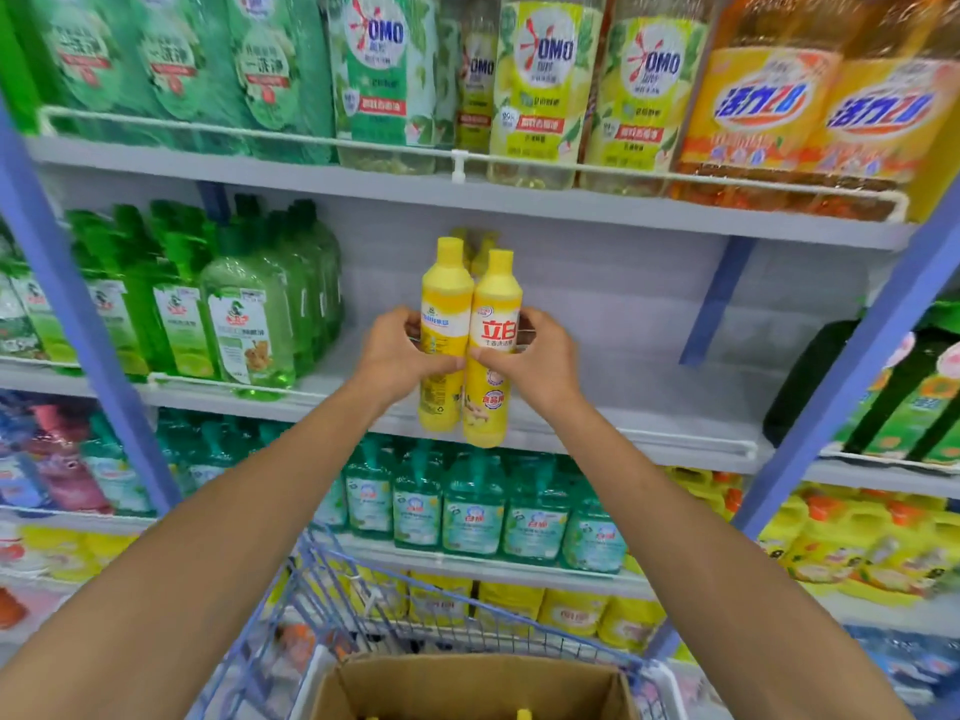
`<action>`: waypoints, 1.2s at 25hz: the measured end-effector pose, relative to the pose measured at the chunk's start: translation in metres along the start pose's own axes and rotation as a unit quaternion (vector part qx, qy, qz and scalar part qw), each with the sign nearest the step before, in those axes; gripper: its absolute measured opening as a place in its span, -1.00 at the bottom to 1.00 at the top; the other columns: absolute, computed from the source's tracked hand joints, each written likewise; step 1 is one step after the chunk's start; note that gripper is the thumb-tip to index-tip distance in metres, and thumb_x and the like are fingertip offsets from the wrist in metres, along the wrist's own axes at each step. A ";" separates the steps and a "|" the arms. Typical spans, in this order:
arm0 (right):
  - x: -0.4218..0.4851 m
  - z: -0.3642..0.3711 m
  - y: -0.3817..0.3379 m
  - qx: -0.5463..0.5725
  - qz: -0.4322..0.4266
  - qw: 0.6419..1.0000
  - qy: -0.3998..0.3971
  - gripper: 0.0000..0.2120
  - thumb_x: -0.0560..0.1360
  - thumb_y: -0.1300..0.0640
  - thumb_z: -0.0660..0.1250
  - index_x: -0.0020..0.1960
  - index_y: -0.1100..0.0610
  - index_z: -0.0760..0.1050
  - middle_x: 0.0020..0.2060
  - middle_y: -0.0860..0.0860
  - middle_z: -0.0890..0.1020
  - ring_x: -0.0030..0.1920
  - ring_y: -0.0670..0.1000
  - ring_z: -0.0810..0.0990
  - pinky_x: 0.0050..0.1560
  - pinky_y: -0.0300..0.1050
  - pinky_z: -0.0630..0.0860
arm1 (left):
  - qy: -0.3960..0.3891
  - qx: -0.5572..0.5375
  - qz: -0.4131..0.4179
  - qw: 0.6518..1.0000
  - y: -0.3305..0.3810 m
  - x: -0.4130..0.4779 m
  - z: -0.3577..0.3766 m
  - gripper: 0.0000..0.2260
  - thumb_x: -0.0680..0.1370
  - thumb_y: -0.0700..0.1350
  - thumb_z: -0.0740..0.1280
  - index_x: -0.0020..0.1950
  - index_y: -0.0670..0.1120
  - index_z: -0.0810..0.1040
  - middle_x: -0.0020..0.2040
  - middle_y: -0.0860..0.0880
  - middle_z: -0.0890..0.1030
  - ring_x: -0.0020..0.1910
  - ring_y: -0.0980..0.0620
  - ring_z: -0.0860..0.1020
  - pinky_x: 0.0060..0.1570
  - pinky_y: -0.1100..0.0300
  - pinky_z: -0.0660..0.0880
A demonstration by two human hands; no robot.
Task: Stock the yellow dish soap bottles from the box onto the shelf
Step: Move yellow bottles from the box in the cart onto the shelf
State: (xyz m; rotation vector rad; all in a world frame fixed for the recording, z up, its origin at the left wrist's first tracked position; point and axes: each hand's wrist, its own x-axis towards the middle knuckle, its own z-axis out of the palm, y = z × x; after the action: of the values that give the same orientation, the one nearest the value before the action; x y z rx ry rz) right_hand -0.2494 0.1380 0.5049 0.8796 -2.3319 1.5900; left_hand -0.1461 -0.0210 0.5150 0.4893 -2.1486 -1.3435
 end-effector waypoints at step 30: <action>0.035 0.084 0.090 0.074 0.068 0.994 0.031 -0.42 0.32 0.06 0.65 0.28 0.05 0.52 0.12 -0.07 0.68 0.07 -0.17 0.66 0.13 -0.17 0.62 | -0.056 -0.075 0.011 0.996 -0.103 0.078 0.026 -0.51 0.40 -0.15 0.59 0.29 -0.01 0.54 0.12 0.14 0.66 0.09 0.30 0.60 0.15 0.25 0.54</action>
State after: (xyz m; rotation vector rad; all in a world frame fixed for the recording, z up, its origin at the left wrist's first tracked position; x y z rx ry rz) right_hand -0.3143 0.0727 0.4159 0.7010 -2.2995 1.8379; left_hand -0.2217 -0.0916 0.4336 0.3388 -2.1144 -1.5385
